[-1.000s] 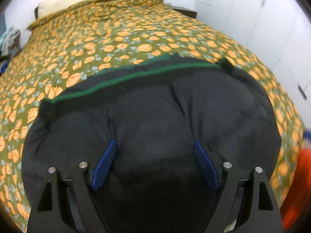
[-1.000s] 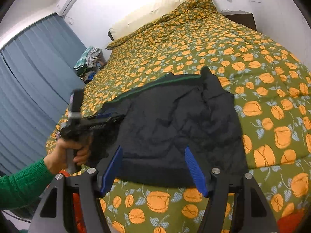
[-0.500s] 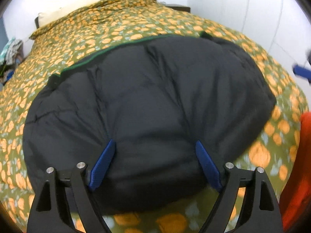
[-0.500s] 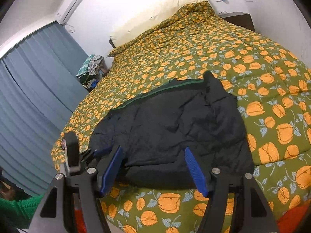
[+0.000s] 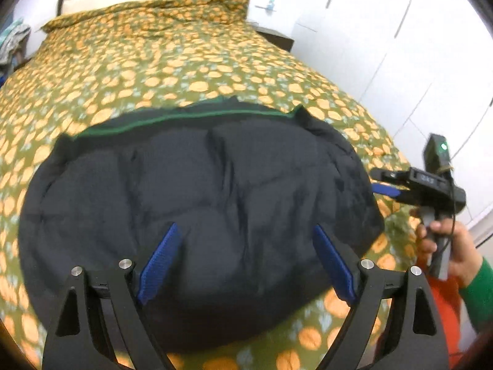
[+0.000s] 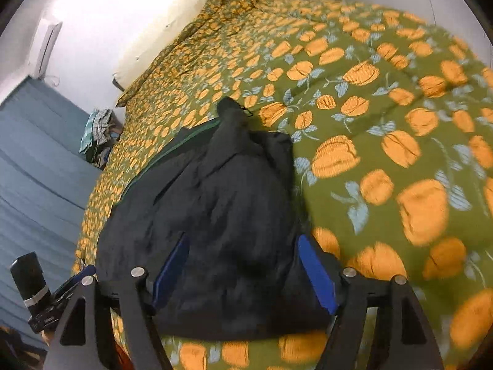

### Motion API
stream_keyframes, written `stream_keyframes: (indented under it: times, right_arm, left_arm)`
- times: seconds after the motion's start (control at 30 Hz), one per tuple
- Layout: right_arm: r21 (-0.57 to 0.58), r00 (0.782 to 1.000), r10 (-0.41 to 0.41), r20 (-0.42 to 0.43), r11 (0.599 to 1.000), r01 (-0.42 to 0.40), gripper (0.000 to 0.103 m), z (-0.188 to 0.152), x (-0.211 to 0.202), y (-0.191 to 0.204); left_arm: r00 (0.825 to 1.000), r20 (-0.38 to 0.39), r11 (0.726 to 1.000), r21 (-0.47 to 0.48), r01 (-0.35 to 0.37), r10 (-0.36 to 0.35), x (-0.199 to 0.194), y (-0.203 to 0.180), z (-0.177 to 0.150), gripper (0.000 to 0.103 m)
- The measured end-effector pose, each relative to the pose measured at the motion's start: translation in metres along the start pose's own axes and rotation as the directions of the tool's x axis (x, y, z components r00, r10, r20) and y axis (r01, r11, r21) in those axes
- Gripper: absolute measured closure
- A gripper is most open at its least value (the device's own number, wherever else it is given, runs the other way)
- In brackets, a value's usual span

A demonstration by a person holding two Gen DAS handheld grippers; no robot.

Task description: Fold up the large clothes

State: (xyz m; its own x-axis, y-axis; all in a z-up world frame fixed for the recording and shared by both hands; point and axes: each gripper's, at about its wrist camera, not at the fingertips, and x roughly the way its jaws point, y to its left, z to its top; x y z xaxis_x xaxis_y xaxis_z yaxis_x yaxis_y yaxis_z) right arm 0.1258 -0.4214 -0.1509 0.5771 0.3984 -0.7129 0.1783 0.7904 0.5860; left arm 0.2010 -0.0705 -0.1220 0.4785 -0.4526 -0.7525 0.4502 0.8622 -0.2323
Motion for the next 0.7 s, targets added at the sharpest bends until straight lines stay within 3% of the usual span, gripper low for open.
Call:
stream_keyframes:
  times: [0.13, 0.2, 0.33, 0.4, 0.53, 0.6, 0.7]
  right_arm:
    - [0.026, 0.998, 0.053, -0.019, 0.998, -0.052, 0.028, 0.02, 0.03, -0.011]
    - [0.075, 0.993, 0.094, -0.068, 0.993, -0.089, 0.02, 0.028, 0.05, -0.024]
    - [0.145, 0.963, 0.236, -0.13, 0.965, -0.217, 0.017, 0.027, 0.074, -0.036]
    - [0.148, 0.954, 0.262, -0.143, 0.959, -0.241, 0.018, 0.026, 0.08, -0.038]
    - [0.211, 0.932, 0.331, -0.144, 0.931, -0.298, 0.061, 0.022, 0.087, -0.045]
    - [0.2, 0.938, 0.326, -0.117, 0.933, -0.299, 0.07, 0.02, 0.078, -0.038]
    - [0.136, 0.952, 0.295, -0.076, 0.949, -0.284, 0.074, 0.019, 0.058, -0.015]
  left_arm:
    - [0.997, -0.078, 0.999, 0.044, -0.008, 0.011, 0.04, -0.002, -0.006, 0.015]
    - [0.995, -0.095, 0.998, 0.061, -0.021, 0.027, 0.053, 0.0, -0.014, 0.014]
    - [0.995, -0.103, 0.999, 0.04, -0.01, 0.014, 0.063, 0.005, -0.022, 0.012]
    - [0.994, -0.106, 0.999, 0.039, -0.01, 0.014, 0.067, 0.005, -0.023, 0.011]
    - [0.994, -0.113, 1.0, 0.03, -0.005, 0.008, 0.07, 0.007, -0.022, 0.011]
    - [0.992, -0.121, 0.999, 0.037, -0.012, 0.017, 0.071, 0.006, -0.022, 0.01]
    - [0.992, -0.126, 0.999, 0.039, -0.02, 0.025, 0.072, 0.008, -0.024, 0.009]
